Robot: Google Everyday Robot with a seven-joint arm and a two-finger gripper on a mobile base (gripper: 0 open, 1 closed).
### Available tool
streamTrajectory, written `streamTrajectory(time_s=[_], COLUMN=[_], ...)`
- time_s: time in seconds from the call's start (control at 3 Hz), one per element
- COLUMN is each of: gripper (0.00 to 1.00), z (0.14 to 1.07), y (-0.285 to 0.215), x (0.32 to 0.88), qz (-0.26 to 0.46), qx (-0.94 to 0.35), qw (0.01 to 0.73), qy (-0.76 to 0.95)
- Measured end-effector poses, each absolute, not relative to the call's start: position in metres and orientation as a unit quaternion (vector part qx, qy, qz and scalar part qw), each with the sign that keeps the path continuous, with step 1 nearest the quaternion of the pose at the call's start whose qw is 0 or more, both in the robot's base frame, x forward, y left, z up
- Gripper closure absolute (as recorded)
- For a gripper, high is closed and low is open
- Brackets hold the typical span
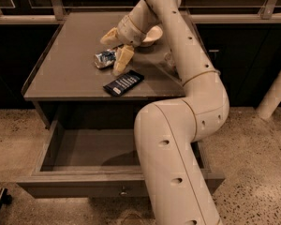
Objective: Place redbull can into top drawer
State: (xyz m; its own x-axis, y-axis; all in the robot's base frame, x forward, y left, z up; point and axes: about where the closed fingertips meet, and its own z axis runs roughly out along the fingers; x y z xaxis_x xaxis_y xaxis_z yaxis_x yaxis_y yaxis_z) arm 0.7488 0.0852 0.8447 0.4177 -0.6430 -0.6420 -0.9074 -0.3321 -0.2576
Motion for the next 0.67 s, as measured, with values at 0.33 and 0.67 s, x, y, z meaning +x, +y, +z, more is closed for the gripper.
streamTrajectory(time_s=[0.33, 0.67], gripper=[0.41, 0.64], z=[0.8447, 0.8447], y=[0.0852, 0.0853], x=[0.7488, 0.7488], qz=[0.219, 0.219], qx=[-0.786, -0.786], qw=[0.301, 0.301], qy=[0.493, 0.493])
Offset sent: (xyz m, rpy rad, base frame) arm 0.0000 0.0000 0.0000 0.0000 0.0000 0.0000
